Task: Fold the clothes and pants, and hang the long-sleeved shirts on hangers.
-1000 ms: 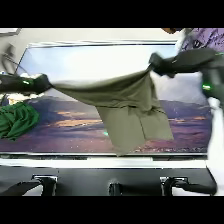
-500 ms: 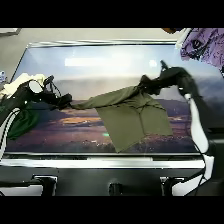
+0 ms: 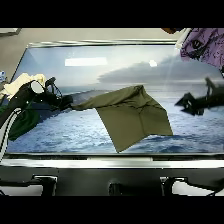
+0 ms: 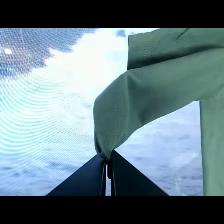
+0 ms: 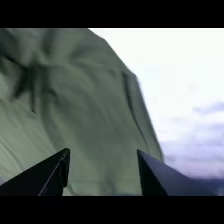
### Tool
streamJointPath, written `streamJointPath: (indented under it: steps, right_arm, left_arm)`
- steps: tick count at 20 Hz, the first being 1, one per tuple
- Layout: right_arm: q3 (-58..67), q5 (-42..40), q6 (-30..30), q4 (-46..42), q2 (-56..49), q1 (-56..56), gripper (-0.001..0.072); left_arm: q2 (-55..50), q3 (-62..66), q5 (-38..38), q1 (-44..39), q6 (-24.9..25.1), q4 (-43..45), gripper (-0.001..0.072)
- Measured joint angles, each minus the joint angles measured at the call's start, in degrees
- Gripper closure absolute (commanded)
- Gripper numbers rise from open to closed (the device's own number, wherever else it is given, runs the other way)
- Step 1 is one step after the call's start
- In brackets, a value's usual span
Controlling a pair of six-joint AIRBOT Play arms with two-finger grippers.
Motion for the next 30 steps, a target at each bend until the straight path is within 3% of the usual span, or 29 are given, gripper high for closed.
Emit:
streamJointPath:
  steps: [8,9,10,11,12,13,17,24,25,27,30]
  right_arm:
    - [-21.64,9.31,-2.36,0.09,2.8,-2.97,0.0228]
    - [-22.88,9.97,-2.43,0.79,2.95,-3.02,0.0282]
    - [-24.0,10.71,-2.82,1.2,2.97,-3.06,0.0408]
    - [-24.94,11.5,-3.37,1.42,2.99,-3.13,0.0581]
    - [-25.57,12.07,-4.11,2.19,2.91,-3.13,0.0684]
    - [-25.9,12.24,-4.63,3.15,2.89,-3.13,0.0685]
    - [-19.52,15.98,-4.17,6.38,2.89,-3.15,0.0686]
    - [10.54,24.2,7.19,4.72,-5.25,2.25,0.0661]
    - [13.86,24.76,8.9,4.02,-7.23,3.85,0.0566]
    - [18.23,24.72,12.24,3.3,-10.25,6.1,0.0293]
    - [21.31,19.98,13.64,2.82,-11.54,6.05,0.0247]
  left_arm:
    - [0.0,0.0,-0.92,0.02,0.0,-0.02,0.0692]
    - [0.0,0.0,-0.98,0.0,0.02,-0.02,0.0693]
    - [-0.02,0.0,-1.01,0.0,0.02,0.0,0.0692]
    - [0.0,0.0,-1.03,0.0,0.02,-0.02,0.0692]
    - [-0.02,0.0,-1.05,0.02,0.02,-0.02,0.0693]
    - [-0.02,0.0,-1.05,0.02,0.02,-0.02,0.0692]
    - [-0.02,0.0,-1.07,0.0,0.02,-0.07,0.0692]
    - [-0.33,-0.02,-1.07,-0.28,0.02,-0.22,0.0692]
    - [-0.35,-0.02,-1.07,-0.39,0.02,-0.22,0.0693]
    - [-0.44,-0.02,-1.07,-0.59,0.0,-0.24,0.0692]
    - [-0.44,-0.02,-1.07,-0.66,0.0,-0.22,0.0693]
